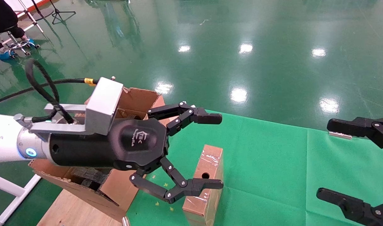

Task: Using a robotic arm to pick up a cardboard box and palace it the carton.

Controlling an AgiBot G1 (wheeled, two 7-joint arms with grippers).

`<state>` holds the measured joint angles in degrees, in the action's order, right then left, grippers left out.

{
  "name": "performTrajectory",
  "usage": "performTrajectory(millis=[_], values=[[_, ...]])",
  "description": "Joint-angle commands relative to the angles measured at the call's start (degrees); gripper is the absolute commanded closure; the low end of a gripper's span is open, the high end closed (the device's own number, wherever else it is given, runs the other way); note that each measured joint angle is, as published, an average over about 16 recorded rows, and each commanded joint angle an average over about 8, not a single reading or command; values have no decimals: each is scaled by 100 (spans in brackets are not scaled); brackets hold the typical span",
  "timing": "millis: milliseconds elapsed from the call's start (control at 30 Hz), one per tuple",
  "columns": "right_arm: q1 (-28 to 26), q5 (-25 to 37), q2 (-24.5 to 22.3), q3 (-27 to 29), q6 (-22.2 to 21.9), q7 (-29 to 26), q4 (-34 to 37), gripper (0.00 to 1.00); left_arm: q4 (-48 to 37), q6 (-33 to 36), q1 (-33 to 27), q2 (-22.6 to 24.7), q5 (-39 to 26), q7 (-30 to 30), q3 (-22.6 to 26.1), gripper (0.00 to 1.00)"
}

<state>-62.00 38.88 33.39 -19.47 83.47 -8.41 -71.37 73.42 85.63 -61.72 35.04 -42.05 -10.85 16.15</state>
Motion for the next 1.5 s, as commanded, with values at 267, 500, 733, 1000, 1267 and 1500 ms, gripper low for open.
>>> performTrajectory(millis=[267, 500, 733, 1000, 1267, 1500], values=[[0, 0, 0, 0, 0, 0, 0, 0, 0, 0, 0, 0, 0, 0, 0, 0], [0, 0, 0, 0, 0, 0, 0, 17, 3, 2, 1, -7, -10, 1, 2, 0], [0, 0, 0, 0, 0, 0, 0, 98, 166, 14, -235, -178, -516, -195, 181, 0], [0, 0, 0, 0, -1, 0, 1, 100, 290, -101, -695, -198, -1055, -403, 357, 0], [0, 0, -1, 0, -2, 1, 2, 100, 290, -126, -778, -223, -1204, -402, 401, 0], [0, 0, -1, 0, -2, 1, 2, 100, 403, -143, -1503, -44, -2309, -962, 843, 0]])
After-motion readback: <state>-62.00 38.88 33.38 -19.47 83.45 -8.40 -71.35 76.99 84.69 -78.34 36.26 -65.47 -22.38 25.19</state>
